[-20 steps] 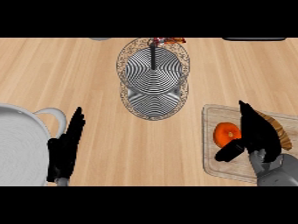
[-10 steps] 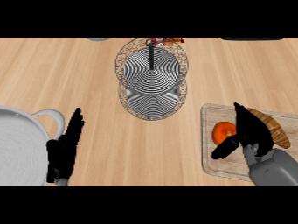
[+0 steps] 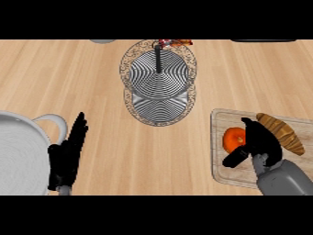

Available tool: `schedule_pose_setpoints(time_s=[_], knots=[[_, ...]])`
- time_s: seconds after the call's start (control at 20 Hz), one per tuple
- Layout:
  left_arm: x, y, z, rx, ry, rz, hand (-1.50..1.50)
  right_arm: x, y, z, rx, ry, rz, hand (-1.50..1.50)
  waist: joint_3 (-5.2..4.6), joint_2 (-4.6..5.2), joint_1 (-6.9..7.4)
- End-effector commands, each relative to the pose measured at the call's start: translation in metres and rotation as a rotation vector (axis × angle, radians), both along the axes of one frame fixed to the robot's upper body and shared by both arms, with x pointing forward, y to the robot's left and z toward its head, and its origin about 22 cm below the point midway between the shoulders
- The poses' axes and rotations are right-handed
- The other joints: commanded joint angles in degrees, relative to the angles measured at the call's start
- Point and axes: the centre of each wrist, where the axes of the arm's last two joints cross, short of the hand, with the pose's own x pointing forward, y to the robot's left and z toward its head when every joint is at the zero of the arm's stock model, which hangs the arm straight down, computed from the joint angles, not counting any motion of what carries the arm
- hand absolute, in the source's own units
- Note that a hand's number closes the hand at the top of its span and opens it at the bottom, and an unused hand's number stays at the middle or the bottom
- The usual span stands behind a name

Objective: Pick the squash from the cutting board and place it in the tiered basket

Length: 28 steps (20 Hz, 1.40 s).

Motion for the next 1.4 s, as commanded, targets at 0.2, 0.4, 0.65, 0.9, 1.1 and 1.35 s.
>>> schedule_pose_setpoints(time_s=[0.2, 0.4, 0.65, 0.9, 1.1, 1.35], knots=[[-0.010, 0.020, -0.014, 0.048, 0.050, 0.014, 0.00, 0.012, 0.002, -0.007, -0.051, 0.039, -0.088, 1.50, -0.62, 0.43, 0.34], [-0.014, 0.005, -0.035, 0.044, 0.059, 0.037, 0.00, -0.002, 0.014, -0.021, -0.119, 0.033, 0.024, 1.50, -0.65, 0.47, 0.15], [-0.010, 0.029, -0.023, 0.041, 0.054, 0.024, 0.00, 0.008, 0.010, -0.028, -0.216, -0.058, 0.035, 1.50, -0.63, 0.45, 0.27], [-0.006, 0.016, -0.012, 0.041, 0.052, 0.013, 0.00, -0.001, 0.022, -0.011, -0.140, -0.169, 0.433, 1.50, -0.57, 0.41, 0.46], [-0.012, 0.015, -0.016, 0.028, 0.045, 0.034, 0.00, -0.013, 0.031, 0.018, -0.083, -0.267, 0.637, 1.50, -0.63, 0.22, 0.03], [-0.020, 0.032, -0.007, 0.052, 0.059, 0.043, 0.00, -0.029, 0.010, 0.080, 0.106, -0.493, 0.528, 1.50, -0.61, -0.08, -0.91]])
